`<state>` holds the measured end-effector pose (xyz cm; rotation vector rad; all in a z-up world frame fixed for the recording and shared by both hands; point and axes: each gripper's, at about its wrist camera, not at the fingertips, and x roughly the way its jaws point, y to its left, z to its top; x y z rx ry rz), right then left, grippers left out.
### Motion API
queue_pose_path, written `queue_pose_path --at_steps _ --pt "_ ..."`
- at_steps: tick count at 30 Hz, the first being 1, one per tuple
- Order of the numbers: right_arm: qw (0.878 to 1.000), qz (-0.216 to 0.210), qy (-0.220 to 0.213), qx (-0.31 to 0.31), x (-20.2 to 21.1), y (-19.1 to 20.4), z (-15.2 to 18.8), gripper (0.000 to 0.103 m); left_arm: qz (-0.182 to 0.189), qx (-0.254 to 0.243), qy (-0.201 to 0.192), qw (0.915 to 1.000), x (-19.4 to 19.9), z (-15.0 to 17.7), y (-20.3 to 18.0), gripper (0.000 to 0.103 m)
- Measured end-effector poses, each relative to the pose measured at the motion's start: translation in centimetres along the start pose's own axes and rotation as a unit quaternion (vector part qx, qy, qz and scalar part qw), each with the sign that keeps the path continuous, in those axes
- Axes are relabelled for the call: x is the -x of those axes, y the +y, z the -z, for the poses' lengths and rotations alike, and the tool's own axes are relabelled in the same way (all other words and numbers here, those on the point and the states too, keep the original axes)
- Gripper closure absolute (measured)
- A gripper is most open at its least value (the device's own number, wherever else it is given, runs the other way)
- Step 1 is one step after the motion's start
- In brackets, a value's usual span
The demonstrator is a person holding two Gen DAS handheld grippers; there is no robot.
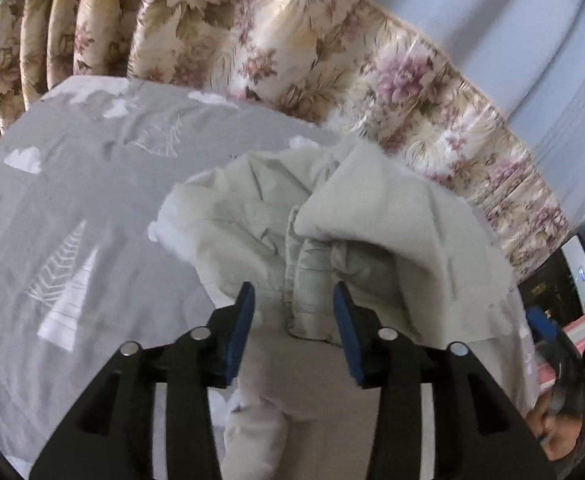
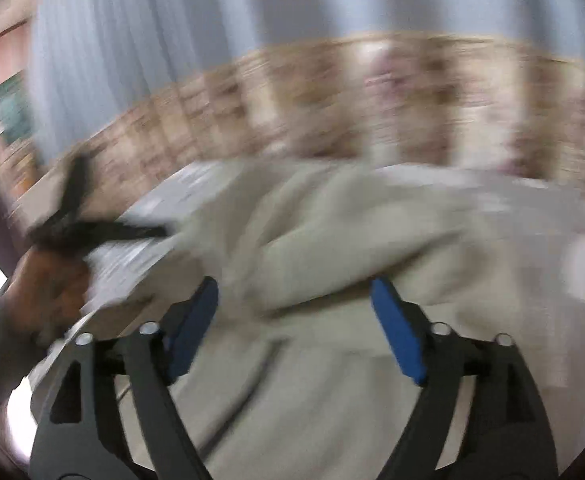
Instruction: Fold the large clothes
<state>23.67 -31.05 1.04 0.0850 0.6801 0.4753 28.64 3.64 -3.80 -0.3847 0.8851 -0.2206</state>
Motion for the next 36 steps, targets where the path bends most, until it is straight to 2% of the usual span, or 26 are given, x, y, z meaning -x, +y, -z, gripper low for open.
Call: queue_pose_path --at_steps 1,3,4,6,8,10,13,15,16,17,18,19,21,22,23,26,29,32,34,35,36 --pt "0.999 0.029 -0.003 -0.036 0.2 -2.0 -0.9 0.022 0.011 -0.001 0.002 0.9999 0.3 -0.4 -0.7 0.050" --pt "0.996 0.059 0.004 -0.070 -0.5 -4.4 -1.7 0.021 0.018 -0.011 0.009 0.9997 0.1 -1.1 -2.2 0.045" --pt "0.995 0.069 0.010 -0.066 -1.1 -5.0 -1.9 0.021 0.020 -0.021 0.016 0.9995 -0.4 -1.5 -3.3 0.040" --pt "0.994 0.090 0.026 -0.054 -2.3 -5.7 -1.7 0.024 0.017 -0.028 0.034 0.9989 -1.7 -1.6 -4.7 0.036" --pt "0.995 0.070 0.048 -0.054 -3.2 -6.1 -1.4 0.027 0.027 -0.035 0.060 0.9973 -3.2 -1.5 -5.9 0.036" --pt "0.994 0.077 0.064 -0.031 -4.2 -5.5 -0.8 0.030 0.025 -0.043 0.076 0.9959 -4.5 -1.3 -6.9 0.035" --pt "0.993 0.084 0.088 -0.006 -5.8 -5.2 -0.3 0.051 0.025 -0.044 0.096 0.9941 -6.5 -1.1 -8.0 0.034" --pt "0.991 0.087 0.098 0.004 -6.7 -5.2 -0.3 0.076 0.032 -0.046 0.101 0.9933 -7.6 -1.1 -8.7 0.034" --pt "0.992 0.085 0.094 0.009 -6.8 -5.3 -0.3 0.079 0.027 -0.049 0.099 0.9936 -8.1 -1.2 -9.1 0.035" --pt "0.992 0.085 0.091 0.021 -6.8 -4.9 -0.5 0.084 0.021 -0.048 0.097 0.9938 -8.5 -1.4 -9.1 0.036" --pt "0.992 0.086 0.089 0.029 -6.7 -4.7 -0.7 0.086 0.018 -0.043 0.097 0.9942 -9.1 -1.6 -8.9 0.052" --pt "0.992 0.090 0.084 0.041 -6.7 -4.5 -0.8 0.087 0.016 -0.043 0.100 0.9939 -9.4 -1.6 -8.8 0.077" --pt "0.986 0.119 0.068 0.096 -6.2 -3.6 -1.2 0.088 0.007 -0.060 0.100 0.9931 -9.8 -1.7 -8.7 0.094" --pt "0.982 0.136 0.060 0.118 -6.1 -3.5 -1.3 0.089 0.000 -0.069 0.094 0.9932 -9.6 -1.6 -8.7 0.098" --pt "0.968 0.177 0.045 0.171 -5.8 -2.9 -1.3 0.089 -0.005 -0.079 0.088 0.9930 -9.3 -1.5 -8.7 0.099" --pt "0.915 0.275 0.021 0.293 -6.4 -2.4 -0.2 0.089 -0.005 -0.093 0.076 0.9928 -8.2 -1.2 -8.5 0.099" --pt "0.899 0.308 0.049 0.307 -8.2 -4.7 1.3 0.088 -0.008 -0.095 0.079 0.9923 -8.0 -0.4 -7.9 0.099" --pt "0.916 0.301 0.068 0.256 -7.9 -6.7 2.7 0.088 -0.004 -0.102 0.072 0.9922 -7.4 0.5 -7.4 0.099" --pt "0.930 0.292 0.068 0.213 -6.2 -7.4 2.7 0.078 0.003 -0.112 0.064 0.9917 -6.5 0.8 -7.4 0.098" --pt "0.934 0.293 0.061 0.196 -5.5 -7.4 2.5 0.054 0.006 -0.114 0.058 0.9917 -6.1 0.9 -7.4 0.096" --pt "0.939 0.290 0.052 0.180 -4.4 -7.4 2.3 0.036 0.006 -0.119 0.051 0.9915 -5.4 1.0 -7.5 0.096"
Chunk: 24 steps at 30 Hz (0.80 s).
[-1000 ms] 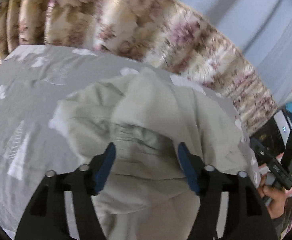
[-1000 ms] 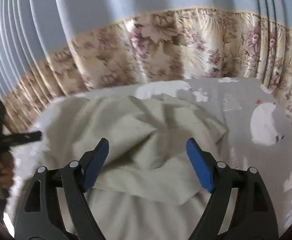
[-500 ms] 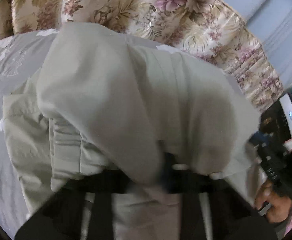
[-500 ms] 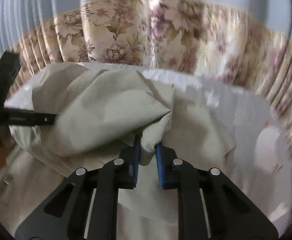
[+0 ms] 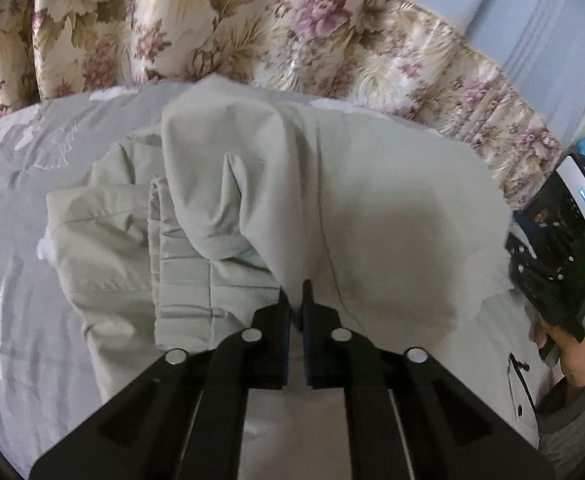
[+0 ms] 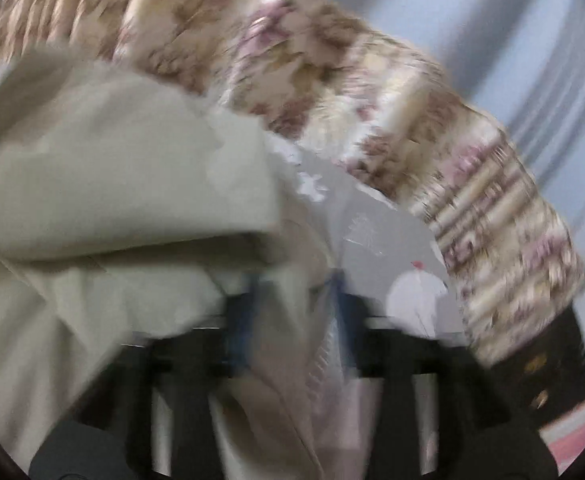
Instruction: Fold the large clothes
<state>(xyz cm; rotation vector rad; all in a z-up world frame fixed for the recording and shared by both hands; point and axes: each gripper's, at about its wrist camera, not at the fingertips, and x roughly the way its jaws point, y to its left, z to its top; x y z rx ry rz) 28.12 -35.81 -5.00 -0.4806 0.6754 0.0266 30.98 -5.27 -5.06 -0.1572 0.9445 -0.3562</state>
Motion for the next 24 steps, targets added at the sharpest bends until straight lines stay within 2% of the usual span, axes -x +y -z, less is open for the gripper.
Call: queue_pose_path --at_steps 2,3,4,6,7,8,10,12,13,15,16,19,21,24 --pt "0.999 -0.013 -0.011 -0.035 2.1 -1.2 -0.4 0.032 -0.011 -0.009 -0.021 0.9997 1.6 0.2 -0.3 0.091" --pt "0.998 -0.020 -0.018 -0.055 3.1 -1.6 -0.9 0.029 -0.016 -0.009 -0.035 0.9992 2.5 0.1 -0.5 0.075" --pt "0.996 -0.037 -0.027 -0.075 4.0 -1.9 -1.4 0.027 -0.023 -0.010 -0.059 0.9980 3.9 -0.2 -0.9 0.056" --pt "0.988 -0.076 -0.044 -0.126 5.1 -2.7 -3.2 0.014 -0.040 -0.007 -0.106 0.9935 5.9 -1.1 -1.5 0.029" --pt "0.980 -0.105 -0.052 -0.162 5.3 -3.1 -4.4 0.012 -0.044 -0.007 -0.122 0.9915 6.5 -1.6 -1.7 0.022" --pt "0.974 -0.124 -0.055 -0.183 5.2 -3.1 -5.3 0.011 -0.050 -0.007 -0.137 0.9892 6.9 -2.7 -2.1 0.019" --pt "0.963 -0.153 -0.050 -0.218 4.4 -2.7 -7.7 0.011 -0.060 -0.004 -0.143 0.9879 6.2 -5.0 -2.4 0.018" --pt "0.958 -0.172 -0.056 -0.222 3.2 -1.2 -9.7 0.008 -0.070 0.007 -0.130 0.9891 4.3 -7.2 -2.4 0.018" --pt "0.957 -0.181 -0.046 -0.222 2.1 -0.3 -10.5 0.008 -0.068 0.010 -0.123 0.9900 3.6 -7.6 -2.1 0.018" --pt "0.954 -0.196 -0.022 -0.225 0.2 1.3 -11.2 0.008 -0.089 0.021 -0.097 0.9911 0.9 -8.4 -1.3 0.018" --pt "0.954 -0.201 -0.010 -0.220 -1.3 2.4 -11.3 0.008 -0.098 0.024 -0.086 0.9912 -0.2 -8.5 -0.8 0.018" --pt "0.965 -0.177 0.031 -0.189 -4.2 4.2 -9.9 0.009 -0.151 0.040 -0.051 0.9865 -3.0 -7.5 2.1 0.018" --pt "0.968 -0.170 0.050 -0.176 -5.3 4.4 -8.0 0.010 -0.146 0.065 -0.045 0.9861 -3.4 -6.4 4.8 0.016" --pt "0.978 -0.150 0.052 -0.133 -5.3 4.9 -6.4 0.010 -0.149 0.058 -0.047 0.9860 -3.5 -4.8 6.1 0.015"
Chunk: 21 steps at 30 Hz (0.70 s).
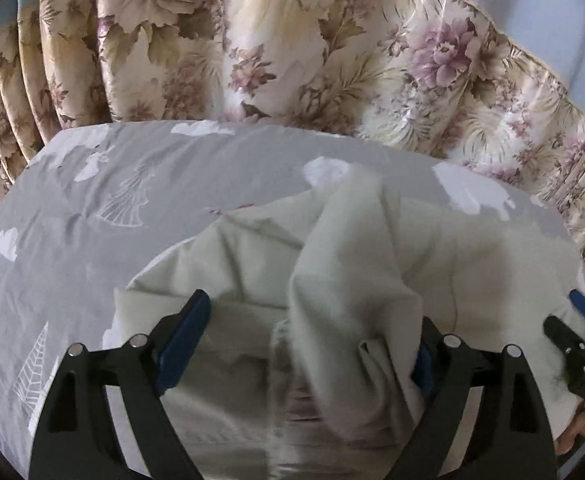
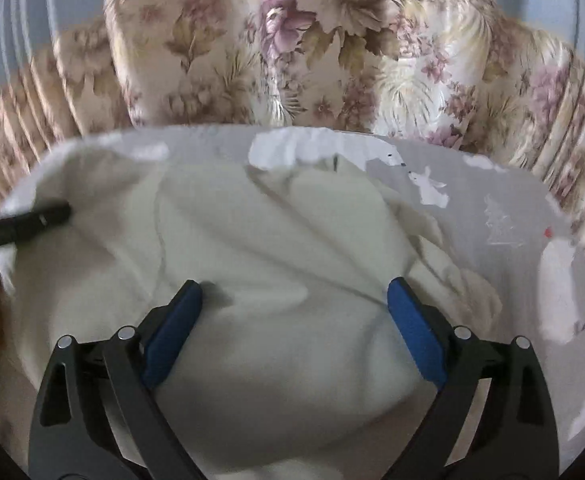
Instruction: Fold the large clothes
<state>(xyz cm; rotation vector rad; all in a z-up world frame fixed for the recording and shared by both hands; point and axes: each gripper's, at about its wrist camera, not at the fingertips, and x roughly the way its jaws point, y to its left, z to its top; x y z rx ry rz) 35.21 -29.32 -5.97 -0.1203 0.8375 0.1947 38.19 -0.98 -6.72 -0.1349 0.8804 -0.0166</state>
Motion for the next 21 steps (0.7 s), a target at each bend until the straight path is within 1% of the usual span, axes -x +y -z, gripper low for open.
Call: queue_pose_path --at_steps 3,4,6,7,8,9,10,11,13,14,16,18,21 --pt "0.999 0.023 -0.002 0.032 0.3 0.0 0.8 0.010 -0.018 -0.030 -0.018 0.9992 0.6 0.9 -0.8 0.015" --pt "0.999 0.030 -0.003 0.043 0.4 -0.2 1.3 0.010 -0.021 -0.035 -0.023 0.9989 0.6 1.1 -0.7 0.013" --pt "0.998 0.036 -0.001 0.044 0.5 -1.0 1.6 0.009 -0.035 -0.048 -0.029 0.9978 0.5 1.6 -0.9 0.009" --pt "0.997 0.060 -0.003 0.056 0.4 -1.2 1.8 0.009 -0.042 -0.051 -0.034 0.9972 0.6 1.7 -1.1 0.007" --pt "0.996 0.072 -0.002 0.057 0.3 -1.5 2.0 0.003 -0.049 -0.053 -0.037 0.9967 0.6 1.6 -1.3 0.007" --pt "0.996 0.070 0.002 0.046 0.2 -1.9 2.1 0.004 -0.050 -0.055 -0.039 0.9965 0.7 1.6 -1.4 0.007" --pt "0.998 0.054 0.008 0.011 0.4 -2.8 2.1 0.004 -0.052 -0.055 -0.040 0.9963 0.7 1.6 -1.6 0.007" --pt "0.999 0.053 0.008 -0.003 0.6 -3.3 2.1 0.004 -0.052 -0.054 -0.042 0.9963 0.9 1.5 -1.6 0.007" --pt "0.998 0.067 -0.005 -0.005 1.7 -3.2 1.9 0.004 -0.048 -0.049 -0.047 0.9965 1.6 1.4 -1.5 0.007" --pt "0.997 0.070 -0.018 -0.004 2.6 -3.1 1.6 0.004 -0.044 -0.043 -0.053 0.9967 2.3 1.3 -1.5 0.008" --pt "0.997 0.063 -0.033 -0.009 4.0 -2.8 1.1 0.004 -0.033 -0.037 -0.064 0.9967 3.9 1.1 -1.8 0.008" --pt "0.997 0.060 -0.044 -0.008 5.1 -2.4 0.5 0.004 -0.022 -0.045 -0.081 0.9955 5.6 1.0 -2.5 0.008" --pt "0.998 0.033 -0.059 -0.011 6.6 -1.5 -0.5 0.003 -0.008 -0.050 -0.097 0.9940 7.7 1.0 -3.6 0.008"
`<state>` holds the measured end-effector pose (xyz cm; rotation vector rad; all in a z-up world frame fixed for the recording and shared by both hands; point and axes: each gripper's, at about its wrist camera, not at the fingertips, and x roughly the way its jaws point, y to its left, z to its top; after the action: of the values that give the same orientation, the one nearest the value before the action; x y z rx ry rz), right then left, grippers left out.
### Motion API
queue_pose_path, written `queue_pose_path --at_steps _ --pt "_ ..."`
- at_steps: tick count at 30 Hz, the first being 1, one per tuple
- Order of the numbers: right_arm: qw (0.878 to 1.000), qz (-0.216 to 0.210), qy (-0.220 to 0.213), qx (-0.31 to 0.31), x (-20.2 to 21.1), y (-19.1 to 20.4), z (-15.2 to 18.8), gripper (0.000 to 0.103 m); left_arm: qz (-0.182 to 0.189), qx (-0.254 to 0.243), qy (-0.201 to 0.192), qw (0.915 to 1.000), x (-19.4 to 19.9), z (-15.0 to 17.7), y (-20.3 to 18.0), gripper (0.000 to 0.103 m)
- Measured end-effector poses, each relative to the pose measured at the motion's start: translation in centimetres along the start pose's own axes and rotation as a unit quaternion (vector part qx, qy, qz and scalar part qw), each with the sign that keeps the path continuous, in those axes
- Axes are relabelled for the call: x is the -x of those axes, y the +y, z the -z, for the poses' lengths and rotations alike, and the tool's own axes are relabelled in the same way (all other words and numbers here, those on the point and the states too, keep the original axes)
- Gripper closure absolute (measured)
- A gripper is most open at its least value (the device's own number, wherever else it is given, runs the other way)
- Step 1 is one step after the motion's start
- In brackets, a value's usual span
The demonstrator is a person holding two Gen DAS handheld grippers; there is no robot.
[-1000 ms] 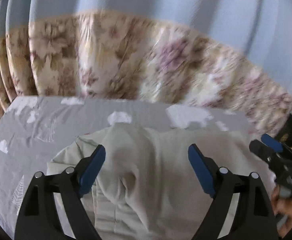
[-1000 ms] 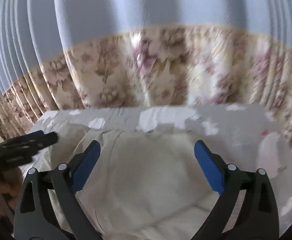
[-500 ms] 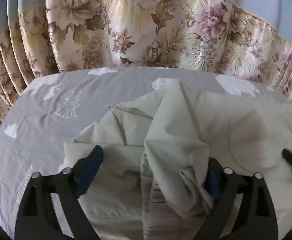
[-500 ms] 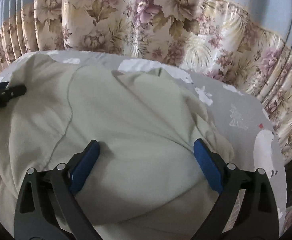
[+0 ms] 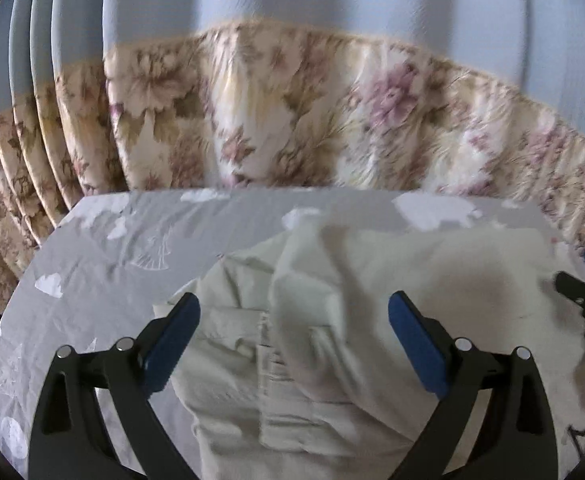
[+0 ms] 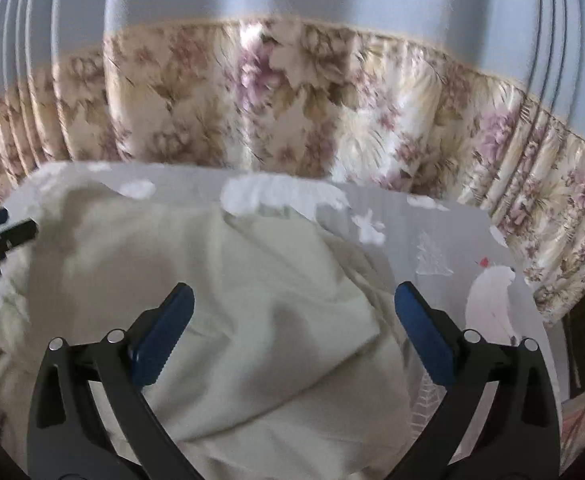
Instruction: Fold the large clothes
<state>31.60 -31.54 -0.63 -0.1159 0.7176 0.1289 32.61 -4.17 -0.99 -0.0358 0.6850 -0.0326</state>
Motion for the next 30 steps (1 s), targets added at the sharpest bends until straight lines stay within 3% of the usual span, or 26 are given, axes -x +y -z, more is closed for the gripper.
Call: queue_pose_path --at_steps 2,5,11,17,30 --pt "1.000 -0.018 0.001 -0.001 0.1 0.8 -0.4 0.003 0.017 0.005 0.003 0.9998 0.8 0.1 -0.9 0.008" --pt "0.999 -0.032 0.015 0.007 -0.5 2.2 0.1 0.003 0.032 0.001 0.036 0.9988 0.0 1.4 -2.5 0.008" --pt "0.997 -0.011 0.067 0.041 -2.6 4.0 4.1 0.003 0.011 -0.018 0.107 0.9940 -3.6 5.5 -3.6 0.008" --pt "0.995 0.012 0.085 0.051 -3.3 3.4 6.1 0.003 -0.013 -0.026 0.106 0.9939 -3.1 6.1 -3.4 0.007" --pt "0.994 0.032 0.083 0.059 -2.2 3.0 5.9 0.003 -0.010 -0.015 0.096 0.9953 -1.4 6.1 -2.4 0.007"
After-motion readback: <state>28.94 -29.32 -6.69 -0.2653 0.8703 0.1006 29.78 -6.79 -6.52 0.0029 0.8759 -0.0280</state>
